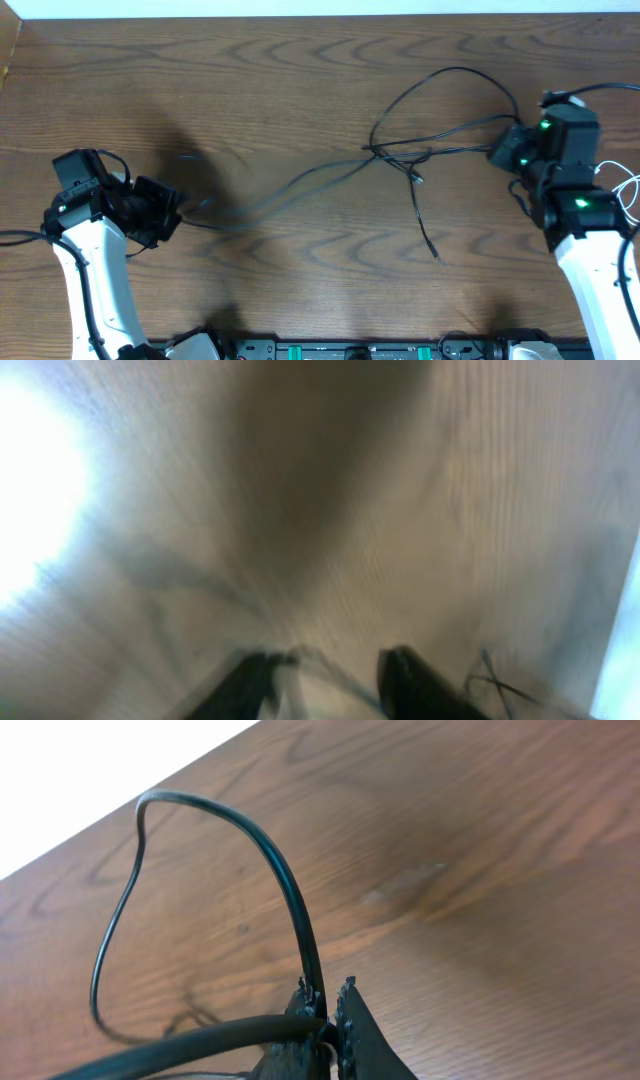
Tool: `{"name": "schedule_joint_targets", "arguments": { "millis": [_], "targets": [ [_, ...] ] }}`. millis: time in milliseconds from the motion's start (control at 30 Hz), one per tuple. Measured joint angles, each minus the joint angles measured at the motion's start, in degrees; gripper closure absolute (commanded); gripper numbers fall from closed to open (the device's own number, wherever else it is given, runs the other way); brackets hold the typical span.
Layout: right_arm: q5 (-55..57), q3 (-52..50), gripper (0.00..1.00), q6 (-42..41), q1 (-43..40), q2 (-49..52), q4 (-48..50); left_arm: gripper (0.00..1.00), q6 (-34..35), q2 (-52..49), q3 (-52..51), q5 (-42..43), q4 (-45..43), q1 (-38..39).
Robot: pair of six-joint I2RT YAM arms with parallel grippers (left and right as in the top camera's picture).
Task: Untangle cables
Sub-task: 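Move the left gripper back toward the center over the black cables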
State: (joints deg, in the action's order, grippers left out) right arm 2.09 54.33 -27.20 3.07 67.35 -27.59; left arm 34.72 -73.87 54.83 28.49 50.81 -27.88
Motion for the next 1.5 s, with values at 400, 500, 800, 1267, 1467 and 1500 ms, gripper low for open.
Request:
{"name": "schedule_joint_targets", "arguments": {
  "millis": [400, 500, 800, 1267, 1467, 1500],
  "targets": [
    [-0.4, 0.0, 0.98, 0.9, 3.7, 1.3, 0.5, 0.18, -8.8, 0.0, 0.0, 8.7, -0.1, 6.5],
    [-0.8, 0.0, 0.98, 1.0, 4.3, 1.6, 0.6, 0.18, -6.1, 0.0, 0.0, 9.0, -0.5, 11.3],
    [-0.9, 0.0, 0.99, 1.1, 4.4, 1.8, 0.6, 0.17, 11.8, 0.0, 0.0, 8.7, -6.9, 28.0],
    [-1.0, 0.0, 0.99, 1.1, 4.4, 1.8, 0.5, 0.04, 46.7, -0.4, 0.0, -9.0, -17.2, 50.6],
    [-1.0, 0.0, 0.99, 1.1, 4.4, 1.8, 0.4, 0.04, 59.6, -6.0, 0.0, -13.6, -24.5, 56.7],
    [-1.0, 0.0, 0.99, 1.1, 4.4, 1.8, 0.4, 0.04, 61.2, -7.3, 0.0, -13.8, -26.1, 57.6]
  ]
}}
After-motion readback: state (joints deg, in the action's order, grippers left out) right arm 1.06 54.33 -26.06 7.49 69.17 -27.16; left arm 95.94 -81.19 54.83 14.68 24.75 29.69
